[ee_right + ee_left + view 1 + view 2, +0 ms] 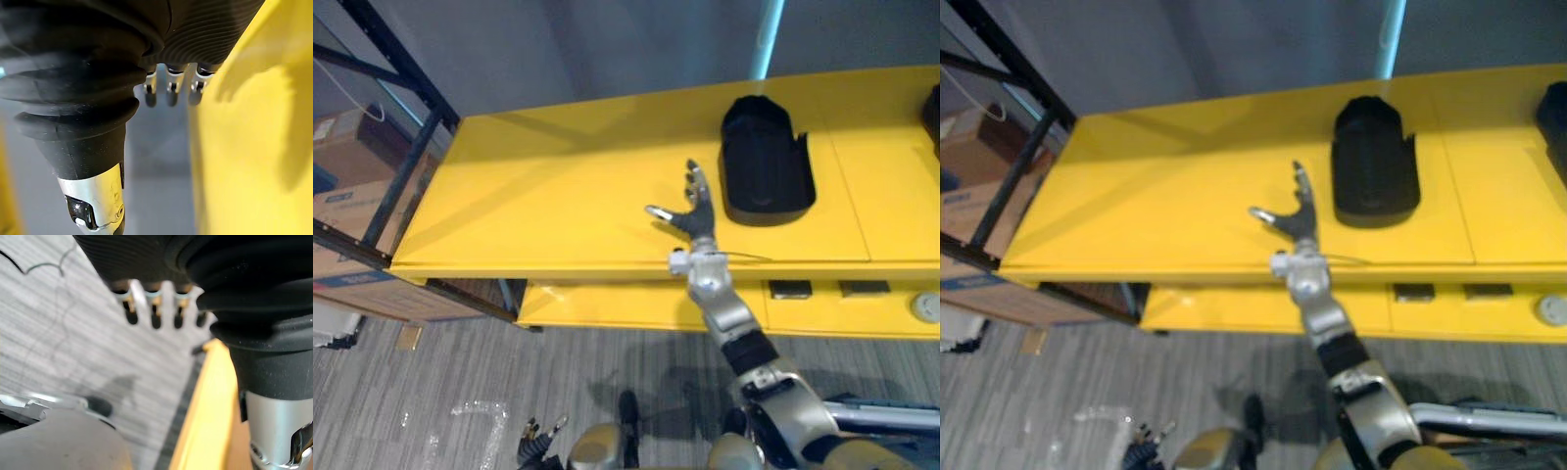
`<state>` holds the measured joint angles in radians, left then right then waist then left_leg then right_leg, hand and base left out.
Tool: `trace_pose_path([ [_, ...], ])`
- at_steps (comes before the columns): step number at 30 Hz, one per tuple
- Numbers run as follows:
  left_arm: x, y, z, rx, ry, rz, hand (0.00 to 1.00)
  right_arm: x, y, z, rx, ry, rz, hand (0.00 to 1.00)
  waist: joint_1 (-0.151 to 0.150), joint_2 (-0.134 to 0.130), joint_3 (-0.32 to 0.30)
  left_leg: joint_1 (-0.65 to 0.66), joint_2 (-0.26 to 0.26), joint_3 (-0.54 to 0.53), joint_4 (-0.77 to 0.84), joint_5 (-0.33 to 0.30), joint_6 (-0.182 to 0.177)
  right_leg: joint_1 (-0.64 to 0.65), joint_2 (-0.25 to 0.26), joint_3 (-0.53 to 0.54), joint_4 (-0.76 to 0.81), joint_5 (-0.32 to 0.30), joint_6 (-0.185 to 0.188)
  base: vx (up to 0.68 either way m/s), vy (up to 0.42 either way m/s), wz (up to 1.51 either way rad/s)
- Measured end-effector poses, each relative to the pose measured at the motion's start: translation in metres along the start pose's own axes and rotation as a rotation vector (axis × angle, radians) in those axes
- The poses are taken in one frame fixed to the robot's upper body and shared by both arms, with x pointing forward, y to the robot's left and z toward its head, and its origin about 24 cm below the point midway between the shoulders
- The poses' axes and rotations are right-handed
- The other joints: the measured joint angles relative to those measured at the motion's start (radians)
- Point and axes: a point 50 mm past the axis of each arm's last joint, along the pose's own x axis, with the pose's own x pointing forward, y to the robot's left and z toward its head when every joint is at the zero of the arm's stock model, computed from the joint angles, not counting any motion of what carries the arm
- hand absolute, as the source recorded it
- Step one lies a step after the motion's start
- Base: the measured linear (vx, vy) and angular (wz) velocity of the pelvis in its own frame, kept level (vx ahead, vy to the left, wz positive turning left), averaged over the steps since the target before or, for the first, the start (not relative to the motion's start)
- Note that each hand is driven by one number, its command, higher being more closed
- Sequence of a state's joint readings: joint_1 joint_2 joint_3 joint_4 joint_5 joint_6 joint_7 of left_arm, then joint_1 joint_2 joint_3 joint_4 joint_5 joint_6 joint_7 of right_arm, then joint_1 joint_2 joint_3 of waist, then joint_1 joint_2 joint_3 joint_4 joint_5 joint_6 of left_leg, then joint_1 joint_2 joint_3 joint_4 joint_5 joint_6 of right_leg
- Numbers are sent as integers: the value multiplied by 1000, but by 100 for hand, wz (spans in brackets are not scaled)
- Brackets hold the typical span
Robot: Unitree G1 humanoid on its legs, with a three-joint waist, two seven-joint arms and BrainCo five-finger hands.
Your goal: Walk over and take plastic housings, then place them on the shelf
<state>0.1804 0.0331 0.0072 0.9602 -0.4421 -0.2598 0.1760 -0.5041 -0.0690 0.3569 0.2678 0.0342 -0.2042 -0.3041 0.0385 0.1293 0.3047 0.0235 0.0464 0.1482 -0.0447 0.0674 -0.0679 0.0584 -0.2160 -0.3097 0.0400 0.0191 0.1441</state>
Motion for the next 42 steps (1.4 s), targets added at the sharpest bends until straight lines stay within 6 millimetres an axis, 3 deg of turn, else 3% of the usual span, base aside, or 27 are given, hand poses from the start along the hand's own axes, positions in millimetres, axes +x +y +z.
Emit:
trace_pose_path([
  [2, 0, 5, 0, -4, -2, 24, 0, -14, 7, 3, 59, -19, 49, 0, 0, -26, -20, 13, 3, 2, -21, 2, -3, 10, 8, 0, -14, 0, 0, 48, -22, -2],
  [4, 1, 15, 2, -3, -6, 60, 0, -36, 3, 2, 130, -6, 49, 0, -1, -72, -69, 19, 7, 5, -35, 2, -8, 17, 17, -2, -36, 1, 0, 83, -26, -2],
  [5, 1, 16, 3, -1, -10, 64, 0, -40, 0, 2, 146, -3, 42, 0, -1, -83, -76, 22, 8, 7, -35, 0, -9, 19, 22, 0, -37, 1, 0, 101, -36, -9],
  [7, 3, 21, 7, -6, -21, 81, 0, -59, -19, -1, 187, 21, -25, 0, -10, -115, -96, 37, 10, 26, -35, -10, -13, 28, 25, 11, -45, 2, 0, 78, -21, -15],
  [9, 3, 23, 9, -4, -25, 99, 0, -74, -38, -7, 196, 49, -98, 0, -28, -125, -104, 48, 10, 31, -36, -16, -16, 40, 27, 13, -52, 2, 0, 46, -5, -10],
  [13, 4, 21, 11, 7, -31, 112, 0, -108, -78, -18, 223, 77, -257, 0, -53, -121, -119, 76, 15, 63, -42, -27, -19, 47, 32, 44, -54, 2, 0, 9, 1, -21],
  [18, 4, 21, 11, 37, -35, 108, 0, -131, -105, -20, 206, 67, -396, 0, -67, -116, -145, 98, 26, 94, -44, -36, -24, 45, 43, 78, -50, -1, -5, -21, -4, -25],
  [24, 5, 21, 9, 56, -17, 104, 0, -149, -122, -24, 306, 68, -527, 0, -86, -140, -160, 98, 22, 163, -44, -40, -23, -26, 46, 163, -3, -3, -10, -24, 22, -35],
  [29, 8, 34, 16, 72, -23, 149, 0, -167, -130, -27, 340, 67, -640, 0, -117, -185, -148, 97, 19, 205, -44, -54, -24, -67, 41, 203, 32, 4, -15, -41, 33, -27],
  [30, 9, 40, 21, 48, -38, 188, 0, -171, -131, -26, 333, 58, -646, 0, -115, -196, -153, 97, 22, 221, -44, -54, -25, -84, 51, 201, 44, 18, -33, -49, -23, -44],
  [33, 9, 49, 25, -14, -35, 250, 0, -166, -132, -21, 327, -5, -627, 0, -96, -175, -143, 93, 95, 287, -44, -56, -23, -111, 125, 164, 2, 139, -125, -63, -36, -62],
  [34, 8, 53, 23, -12, -26, 270, 0, -165, -130, -19, 329, -26, -619, 0, -95, -195, -142, 99, 92, 301, -43, -55, -25, -106, 120, 121, 4, 130, -137, -85, -38, -47],
  [36, 8, 59, 22, 0, -13, 286, 0, -160, -130, -17, 325, -49, -611, 0, -82, -233, -148, 104, 65, 315, -43, -55, -28, -83, 104, 106, -50, 107, -106, -68, -49, -28],
  [38, 6, 54, 14, -8, 27, 278, 0, -154, -132, -18, 322, -57, -616, 0, -73, -228, -146, 100, 55, 328, -43, -54, -30, -77, 95, 108, -86, 105, -83, -83, -44, -16],
  [42, 2, 49, -7, -12, 133, 246, 0, -156, -141, -17, 247, -33, -669, 0, -78, -180, -148, 103, 49, 326, -43, -53, -32, -74, 96, 101, -91, 96, -76, -22, -7, 3],
])
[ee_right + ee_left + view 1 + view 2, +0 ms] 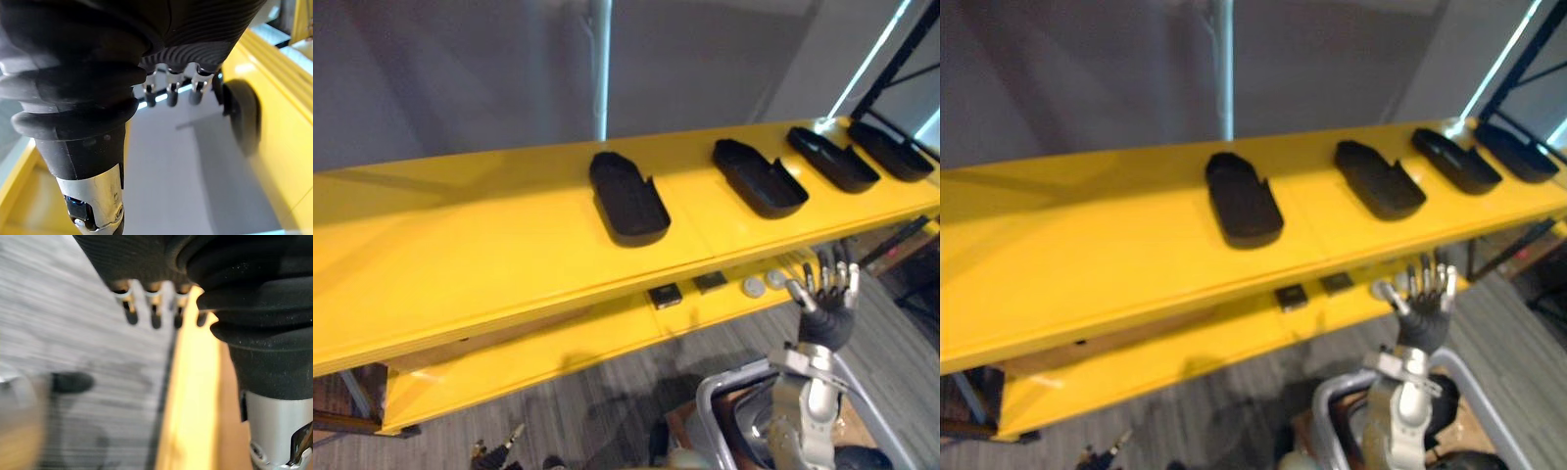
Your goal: Walk over and take plastic housings, then place them on the shelf
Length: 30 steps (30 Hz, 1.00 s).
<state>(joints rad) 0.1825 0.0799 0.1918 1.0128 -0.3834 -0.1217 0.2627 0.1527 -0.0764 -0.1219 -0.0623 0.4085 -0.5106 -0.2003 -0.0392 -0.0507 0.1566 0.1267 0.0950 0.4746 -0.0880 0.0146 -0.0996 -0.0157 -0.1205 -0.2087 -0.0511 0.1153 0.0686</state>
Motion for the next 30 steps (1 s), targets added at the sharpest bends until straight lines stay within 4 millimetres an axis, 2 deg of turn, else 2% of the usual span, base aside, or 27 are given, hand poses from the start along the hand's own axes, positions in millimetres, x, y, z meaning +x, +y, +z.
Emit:
trace_pose_path([
  [1, -1, 1, -10, 46, 49, -18, 0, 2, -7, 1, -25, 2, -42, 0, 0, 9, -5, 1, 0, 0, 1, -2, 0, 6, 1, -2, -11, 1, 2, 41, -10, 0],
  [2, -1, 2, -11, 51, 54, -19, 0, 2, -7, 1, -27, 1, -46, 0, 0, 10, -5, 2, 0, 0, 1, -3, 0, 8, 2, -2, -11, 1, 2, 52, -3, -2],
  [3, -2, 5, -17, 98, 91, -32, 0, 2, -12, 3, -37, -2, -71, 0, 0, 22, -11, 17, 3, 1, 5, -9, -4, 21, 4, 1, -15, -2, 6, 44, 0, -11],
  [4, -2, 6, -19, 130, 101, -38, 0, 1, -16, 3, -47, -1, -84, 0, -1, 18, -13, 27, 9, 7, 11, -19, -10, 23, 11, 18, -13, -4, 5, 58, -2, -22],
  [6, -1, 12, -20, 204, 106, -30, 0, -2, -18, 1, -65, 27, -85, 0, 0, 7, -12, 9, 41, 13, 148, -86, -20, 35, 20, 51, -5, -4, 5, 51, -4, -58],
  [7, -2, 17, -23, 211, 118, -26, 0, -2, -15, -1, -63, 39, -63, 0, 4, 0, -9, -39, 84, -52, 327, -156, 12, 24, 39, 99, 14, -17, -3, 10, -23, -103],
  [8, -3, 20, -25, 210, 127, -25, 0, -1, -12, -2, -58, 41, -42, 0, 5, -5, -9, -70, 96, -116, 419, -176, 37, 12, 47, 133, 33, -26, -13, -23, -42, -163],
  [9, -4, 24, -29, 183, 137, -14, 0, 1, -6, -1, -49, 33, 12, 0, 11, -5, -10, -136, 96, -266, 601, -196, 79, -11, 68, 209, 70, -35, -23, -63, 6, -181],
  [10, -6, 25, -34, 174, 150, -14, 0, 3, -1, -1, -45, 32, 61, 0, 25, -3, -8, -181, 76, -380, 705, -227, 112, -30, 89, 275, 93, -43, -33, -79, 59, -226],
  [12, -12, 24, -47, 129, 182, -17, 0, 11, 13, -3, -46, 31, 165, 0, 42, 36, -15, -177, -13, -606, 714, -315, 117, -93, 154, 427, 126, -52, -38, -202, 271, -266],
  [13, -14, 21, -50, 112, 194, -23, 0, 11, 21, -6, -35, 39, 202, 0, 53, 55, -20, -153, -18, -657, 667, -337, 110, -115, 180, 465, 104, -58, -48, -210, 278, -226],
  [14, -13, 18, -48, 100, 188, -28, 0, 11, 23, -6, -23, 38, 212, 0, 53, 61, -19, -148, -1, -654, 637, -348, 111, -153, 191, 459, 174, -59, -45, -118, 164, -156],
  [15, -9, 14, -36, 77, 138, -35, 0, 12, 28, -3, -1, 25, 221, 0, 41, 30, -13, -133, -8, -627, 594, -382, 82, -215, 185, 415, 342, -107, -54, -109, 127, -78],
  [16, -4, 9, -23, 79, 99, -53, 0, 14, 30, 1, 6, 6, 229, 0, 36, 43, 1, -117, -6, -632, 563, -439, 63, -204, 178, 400, 288, -104, 5, -153, 146, -52],
  [17, -4, 4, -21, 80, 89, -69, 0, 15, 30, 1, 8, 3, 229, 0, 32, 49, 3, -115, -3, -634, 546, -461, 59, -201, 180, 401, 264, -87, 10, -190, 159, -29],
  [19, -2, -1, -13, 103, 50, -100, 0, 11, 39, -3, 48, 25, 270, 0, 36, 30, 8, -114, -34, -608, 521, -443, 69, -169, 146, 425, 165, -14, 4, -149, 170, -26],
  [23, 0, -7, 0, 164, -9, -138, 0, 12, 43, -6, 65, 35, 305, 0, 43, 19, -2, -130, -72, -605, 509, -424, 79, -156, 96, 424, 98, 18, 13, -47, 112, 4],
  [25, -1, -14, 5, 206, -35, -172, 0, 12, 38, -16, 47, 77, 281, 0, 51, 15, -4, -130, -84, -612, 517, -424, 79, -153, 88, 421, 100, 30, 27, 46, 89, 9],
  [28, -2, -22, 11, 251, -75, -201, 0, 10, 35, -22, 45, 104, 252, 0, 49, 35, 14, -127, -83, -627, 548, -439, 78, -155, 94, 417, 118, 39, 31, 52, 50, -1],
  [29, -3, -24, 14, 260, -90, -207, 0, 8, 35, -24, 49, 113, 248, 0, 52, 44, 22, -125, -70, -612, 567, -456, 79, -155, 107, 414, 123, 53, 12, 24, 68, -35],
  [30, -3, -24, 14, 261, -94, -208, 0, 7, 36, -25, 55, 118, 246, 0, 53, 42, 24, -121, -67, -598, 571, -457, 80, -155, 111, 404, 123, 60, 4, -7, 47, -58],
])
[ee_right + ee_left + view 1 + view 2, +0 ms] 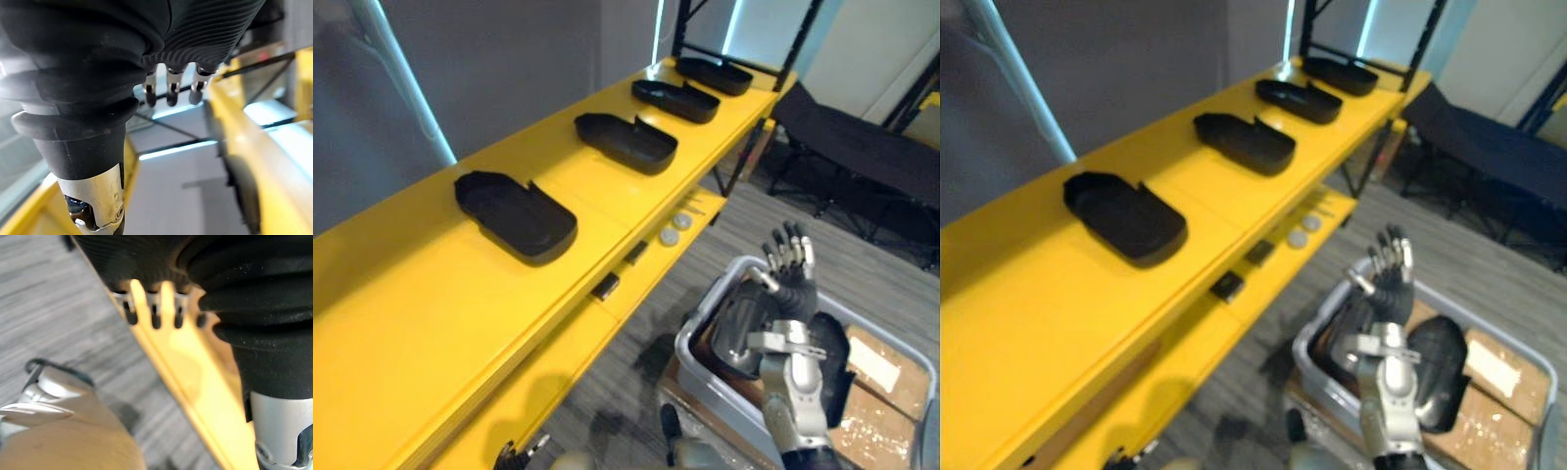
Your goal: Walk over and take plastic housings, then place them on the shelf
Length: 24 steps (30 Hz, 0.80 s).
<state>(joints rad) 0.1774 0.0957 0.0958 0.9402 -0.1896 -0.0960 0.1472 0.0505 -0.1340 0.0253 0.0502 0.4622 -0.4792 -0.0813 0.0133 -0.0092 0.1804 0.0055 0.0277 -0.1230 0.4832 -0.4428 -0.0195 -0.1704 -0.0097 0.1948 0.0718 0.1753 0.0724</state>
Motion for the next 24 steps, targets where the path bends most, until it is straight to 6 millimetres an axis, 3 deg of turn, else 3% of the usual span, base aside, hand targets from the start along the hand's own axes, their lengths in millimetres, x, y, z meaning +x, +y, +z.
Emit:
trace_pose_path([
  [1, 0, 2, 2, 12, -11, 7, 0, -3, 3, -2, 8, 9, 12, 0, 1, -10, 11, 14, 1, 21, -8, 0, 1, 7, 0, -30, -4, 21, -6, -96, -2, -60],
  [3, 1, 5, 8, 53, -36, 26, 0, -7, 6, -6, 13, 29, 31, 0, -5, -25, 24, 20, -2, 52, -4, 5, 21, 11, 7, -56, -48, 120, -29, -149, 4, -74],
  [4, 1, 5, 5, 53, -29, 45, 0, -8, 10, -8, 23, 35, 47, 0, 10, -6, 31, 8, 35, 98, -19, 26, 43, 4, 27, -74, -63, 150, -100, -162, 11, -81],
  [5, 1, 6, 5, 61, -31, 52, 0, -8, 11, -8, 26, 38, 50, 0, 11, -8, 33, 9, 42, 114, -28, 39, 43, -17, 31, -118, 31, 71, -125, -157, 11, -75],
  [6, 0, 8, 1, 67, -19, 62, 0, -9, 11, -9, 25, 39, 50, 0, 4, -5, 32, 11, 61, 125, -49, 62, 36, -39, 23, -196, 234, -91, -138, -165, 25, -42],
  [7, -1, 11, -1, 70, -14, 80, 0, -9, 12, -9, 25, 36, 52, 0, 5, -3, 31, 10, 81, 133, -58, 79, 30, -36, 3, -245, 376, -179, -127, -85, 36, -32],
  [9, -3, 16, -7, 75, 1, 94, 0, -9, 20, -12, 20, 39, 78, 0, 21, -6, 29, -8, 112, 157, -55, 89, 16, -13, -48, -276, 500, -242, -137, -107, -21, -51],
  [12, -8, 27, -18, 88, 12, 116, 0, -15, 34, -22, -5, 82, 115, 0, 34, -24, 18, -66, 139, 183, -52, 110, -18, 54, -157, -272, 517, -238, -140, -123, -177, -46],
  [13, -8, 33, -19, 96, 10, 128, 0, -16, 35, -24, -4, 99, 99, 0, 34, -39, 8, -96, 145, 188, -46, 119, -35, 76, -170, -264, 447, -211, -131, -97, -287, -41],
  [15, -10, 29, -23, 87, 9, 115, 0, -15, 32, -26, -19, 126, 65, 0, 52, -5, 7, -107, 196, 216, -91, 159, -65, 63, -124, -274, 371, -199, -132, -81, -239, -62],
  [17, -12, 28, -26, 77, 8, 117, 0, -16, 29, -30, -30, 165, 39, 0, 52, 7, 7, -96, 224, 263, -142, 203, -85, 53, -105, -274, 323, -207, -112, -93, -210, -69],
  [19, -12, 29, -28, 19, 19, 131, 0, -19, 26, -33, -40, 197, 23, 0, 46, -5, 2, -73, 244, 327, -171, 231, -116, 52, -99, -287, 264, -257, -14, -85, -236, -73],
  [21, -12, 29, -26, -45, 11, 144, 0, -24, 20, -35, -53, 222, 11, 0, 30, -10, -2, -62, 256, 358, -191, 247, -144, 95, -86, -320, 157, -280, 37, -31, -277, -63],
  [24, -12, 10, -24, -174, 5, 131, 0, -33, -9, -34, -101, 263, -70, 0, 4, 28, 11, -21, 276, 377, -263, 311, -165, 131, -45, -333, 78, -252, 27, -67, -255, -22],
])
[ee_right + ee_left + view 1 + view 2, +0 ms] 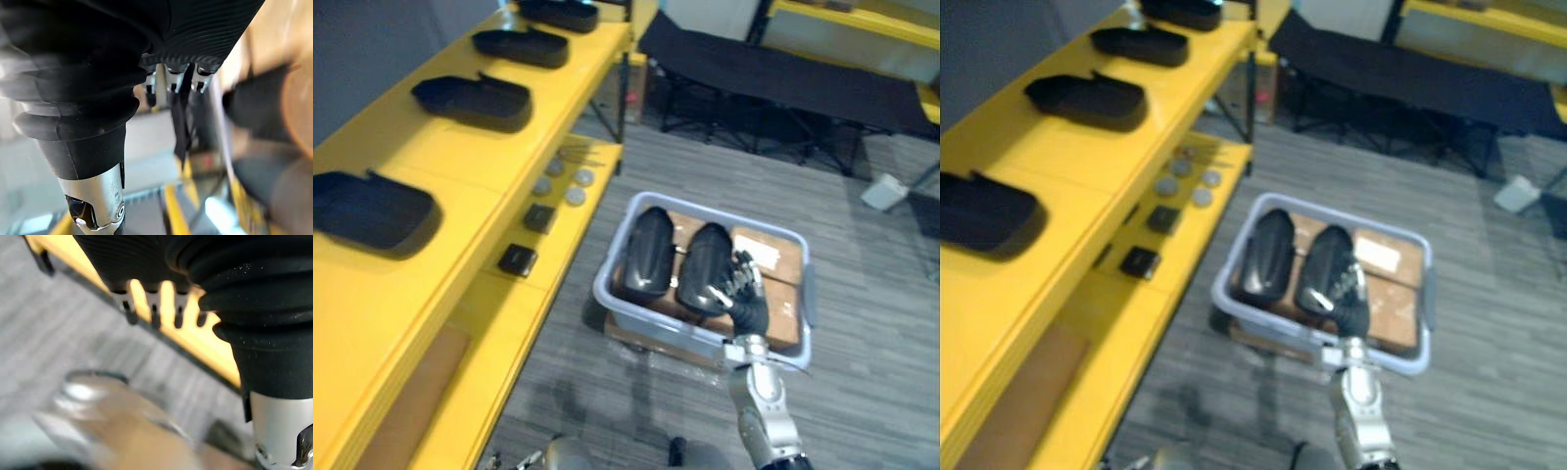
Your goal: Walk over and take plastic housings, then place them on the shelf
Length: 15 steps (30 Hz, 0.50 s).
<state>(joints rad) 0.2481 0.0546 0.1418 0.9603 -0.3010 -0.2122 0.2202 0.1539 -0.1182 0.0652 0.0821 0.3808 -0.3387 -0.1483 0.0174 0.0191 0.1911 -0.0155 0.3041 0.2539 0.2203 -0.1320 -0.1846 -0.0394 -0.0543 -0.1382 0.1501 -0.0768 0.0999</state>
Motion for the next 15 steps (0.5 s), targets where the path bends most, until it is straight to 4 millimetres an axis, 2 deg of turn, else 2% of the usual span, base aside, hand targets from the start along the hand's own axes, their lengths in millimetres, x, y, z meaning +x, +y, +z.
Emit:
trace_pose_path([
  [1, -1, -1, -2, -44, 12, 8, 0, -10, -21, -3, -17, 33, -67, 0, -13, 6, -2, -5, -1, -6, 6, 29, 21, 15, 2, -16, -13, 3, -5, -80, -147, 13],
  [4, -5, -2, -7, -58, 23, 16, 0, -18, -44, -3, -39, 47, -150, 0, -16, 10, 1, -24, -6, -2, 33, 42, 41, 30, -1, -28, -71, 6, -13, -137, -80, 10],
  [8, -10, -3, -11, -59, 14, 8, 0, -19, -49, -8, -51, 66, -221, 0, 4, 19, 1, -12, -35, -35, -6, 43, 41, 41, -27, -52, -120, 28, -3, -92, 57, -9],
  [11, -12, -2, -13, -1, 3, -2, 0, -8, -53, -11, -56, 68, -307, 0, 23, 19, 1, -1, -83, -24, -62, 43, 40, 43, -73, -94, -176, 72, 25, -59, 141, -8],
  [13, -10, -1, -9, 58, -16, -24, 0, 7, -58, -12, -54, 76, -381, 0, 32, -5, 18, -3, -119, -24, -74, 43, 42, 51, -111, -111, -216, 144, 40, -73, 143, 5],
  [15, -7, 1, 1, 74, -50, -32, 0, 19, -63, -14, -58, 101, -417, 0, 39, -17, 38, -6, -140, -32, -66, 38, 49, 67, -126, -124, -228, 171, 48, -30, 89, 11],
])
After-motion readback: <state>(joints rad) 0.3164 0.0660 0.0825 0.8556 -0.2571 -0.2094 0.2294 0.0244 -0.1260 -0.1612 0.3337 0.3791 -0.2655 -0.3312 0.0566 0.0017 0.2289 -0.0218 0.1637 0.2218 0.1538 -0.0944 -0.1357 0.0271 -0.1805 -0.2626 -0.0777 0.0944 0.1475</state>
